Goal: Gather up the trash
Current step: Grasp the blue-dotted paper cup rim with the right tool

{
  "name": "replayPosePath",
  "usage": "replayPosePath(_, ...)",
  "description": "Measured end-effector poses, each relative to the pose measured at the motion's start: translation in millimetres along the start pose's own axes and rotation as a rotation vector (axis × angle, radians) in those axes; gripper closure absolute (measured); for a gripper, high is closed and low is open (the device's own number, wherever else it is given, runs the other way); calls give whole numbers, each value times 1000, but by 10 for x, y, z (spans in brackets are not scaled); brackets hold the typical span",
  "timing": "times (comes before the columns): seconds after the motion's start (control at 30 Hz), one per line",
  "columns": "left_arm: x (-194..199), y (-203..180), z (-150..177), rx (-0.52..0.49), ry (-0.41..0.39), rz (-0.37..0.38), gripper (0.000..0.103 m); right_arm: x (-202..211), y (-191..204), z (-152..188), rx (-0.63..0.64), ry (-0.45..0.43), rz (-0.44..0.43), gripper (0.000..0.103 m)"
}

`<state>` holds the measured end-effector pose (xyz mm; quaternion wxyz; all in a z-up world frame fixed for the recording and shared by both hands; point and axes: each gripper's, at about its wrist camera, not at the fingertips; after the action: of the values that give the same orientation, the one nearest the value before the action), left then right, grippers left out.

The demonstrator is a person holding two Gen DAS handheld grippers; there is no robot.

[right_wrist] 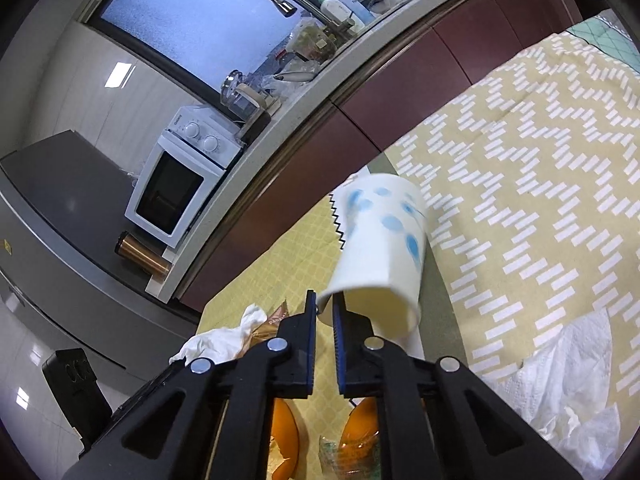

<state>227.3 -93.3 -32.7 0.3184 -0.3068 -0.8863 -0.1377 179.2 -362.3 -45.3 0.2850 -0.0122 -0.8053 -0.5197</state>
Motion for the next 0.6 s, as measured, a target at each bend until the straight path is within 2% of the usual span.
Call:
replayPosePath(0.37, 468, 236, 245, 85, -51, -25, 101, 214, 329, 210, 128, 37, -71, 99)
replayPosePath(0.6, 895, 339, 499, 119, -85, -71, 101, 251, 610, 502, 242, 121, -119, 99)
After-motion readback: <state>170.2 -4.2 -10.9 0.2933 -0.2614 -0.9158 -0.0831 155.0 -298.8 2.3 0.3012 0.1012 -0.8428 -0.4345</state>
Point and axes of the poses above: each gripper's, at about its wrist camera, not at the fingertips, and x roughly against the way its jaws point, y to its left, z to its underside, and after that the axes turned 15 degrees about -x, right-handed
